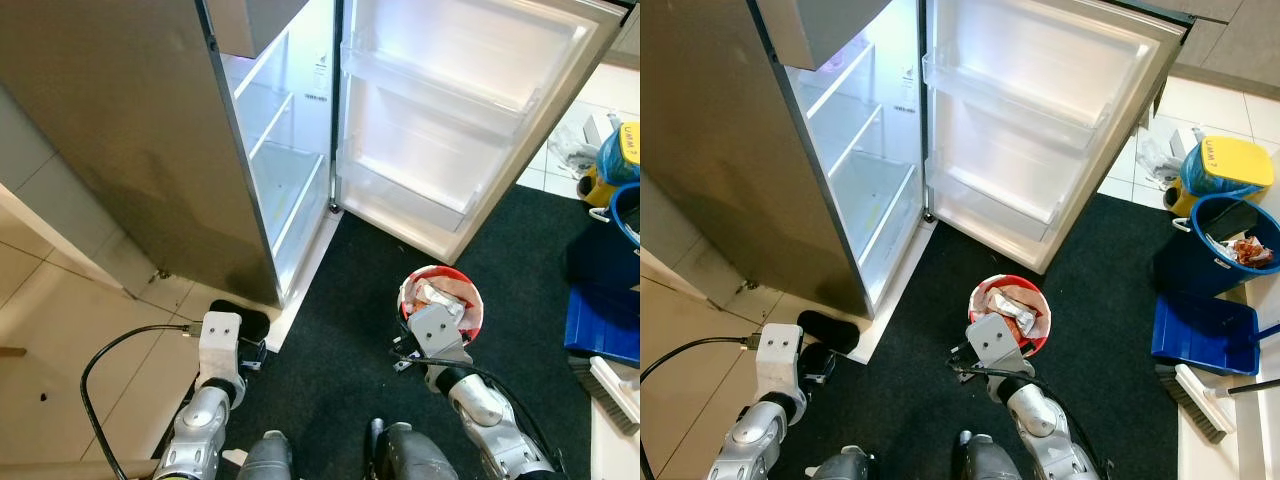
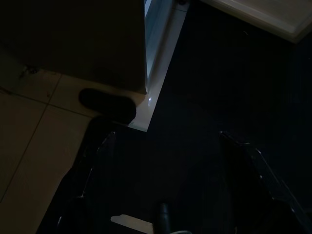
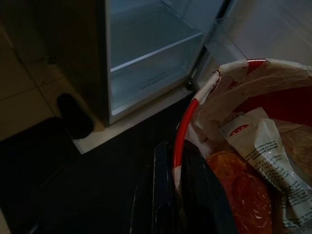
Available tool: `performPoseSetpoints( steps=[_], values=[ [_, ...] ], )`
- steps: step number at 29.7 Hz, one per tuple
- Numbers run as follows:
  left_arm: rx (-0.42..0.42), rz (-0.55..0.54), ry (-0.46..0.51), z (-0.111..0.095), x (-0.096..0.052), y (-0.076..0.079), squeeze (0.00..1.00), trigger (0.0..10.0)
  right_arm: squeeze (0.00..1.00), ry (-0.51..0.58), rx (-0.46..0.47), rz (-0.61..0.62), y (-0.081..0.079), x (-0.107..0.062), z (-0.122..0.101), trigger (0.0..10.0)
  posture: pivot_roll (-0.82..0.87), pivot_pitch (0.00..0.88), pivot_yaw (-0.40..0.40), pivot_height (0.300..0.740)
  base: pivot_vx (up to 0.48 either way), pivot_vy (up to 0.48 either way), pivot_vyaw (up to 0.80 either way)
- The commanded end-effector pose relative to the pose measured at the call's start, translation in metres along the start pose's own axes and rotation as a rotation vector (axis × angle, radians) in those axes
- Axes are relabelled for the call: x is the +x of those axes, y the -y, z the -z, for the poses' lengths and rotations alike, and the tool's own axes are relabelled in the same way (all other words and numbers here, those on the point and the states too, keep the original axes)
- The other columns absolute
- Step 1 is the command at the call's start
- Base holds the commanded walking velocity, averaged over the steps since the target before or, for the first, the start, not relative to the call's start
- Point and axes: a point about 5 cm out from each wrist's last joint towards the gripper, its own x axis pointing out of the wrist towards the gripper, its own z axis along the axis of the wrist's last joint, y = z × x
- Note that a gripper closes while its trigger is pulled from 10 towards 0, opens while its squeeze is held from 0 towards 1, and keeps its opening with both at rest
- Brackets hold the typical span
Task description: Restocking fridge
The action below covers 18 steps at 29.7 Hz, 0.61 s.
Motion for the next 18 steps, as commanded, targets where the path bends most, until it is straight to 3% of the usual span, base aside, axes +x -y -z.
performPoseSetpoints(
  steps=[1,18],
  values=[
    [0.002,0.001,-0.041,0.0117,-0.0040,0.0015,0.00,10.0,0.00,-0.023,0.001,0.037,0.0049,-0.0020,0.0034,10.0,-0.05,0.207,-0.025,0.727,0.000,0.000,0.56],
    [0.013,-0.002,-0.055,0.0142,-0.0037,-0.0003,0.00,10.0,0.00,-0.065,-0.006,0.090,0.0127,-0.0029,0.0084,10.0,-0.05,0.202,-0.022,0.727,0.000,0.000,0.80]
  ],
)
